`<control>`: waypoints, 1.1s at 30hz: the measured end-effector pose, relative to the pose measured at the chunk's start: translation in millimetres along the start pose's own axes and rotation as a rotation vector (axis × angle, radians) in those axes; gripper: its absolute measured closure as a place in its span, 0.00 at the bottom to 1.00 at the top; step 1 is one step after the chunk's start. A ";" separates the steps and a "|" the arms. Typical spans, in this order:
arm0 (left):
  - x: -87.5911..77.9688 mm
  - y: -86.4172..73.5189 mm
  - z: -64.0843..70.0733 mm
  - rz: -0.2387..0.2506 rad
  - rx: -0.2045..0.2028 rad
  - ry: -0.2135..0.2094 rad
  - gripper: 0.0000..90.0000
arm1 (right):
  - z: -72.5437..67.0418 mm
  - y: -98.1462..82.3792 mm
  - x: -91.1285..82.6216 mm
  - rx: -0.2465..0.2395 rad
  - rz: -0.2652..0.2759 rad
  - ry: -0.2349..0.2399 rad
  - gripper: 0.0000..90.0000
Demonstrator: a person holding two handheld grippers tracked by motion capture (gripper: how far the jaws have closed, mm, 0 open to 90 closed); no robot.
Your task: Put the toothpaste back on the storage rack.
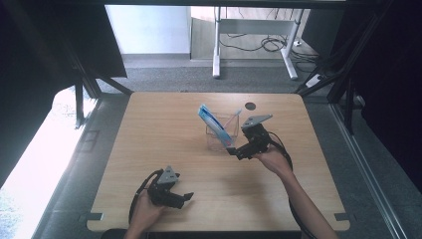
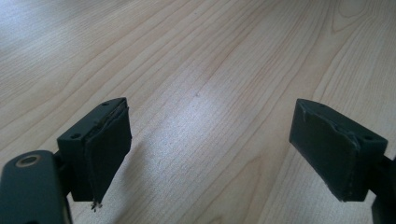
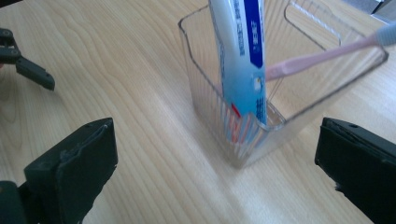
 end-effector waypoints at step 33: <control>1.9 -0.4 2.1 -0.005 -0.021 -0.002 0.15 | -27.7 -108.4 -32.8 0.097 0.034 -0.064 0.00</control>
Point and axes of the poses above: each handheld gripper's, and its own axes: x roughly forward along the jaws, y roughly out of its top, z roughly to its right, the point moved 10 cm from there along x, roughly forward along the jaws, and after that the axes turned 11 degrees about y, right-handed, at the moved point
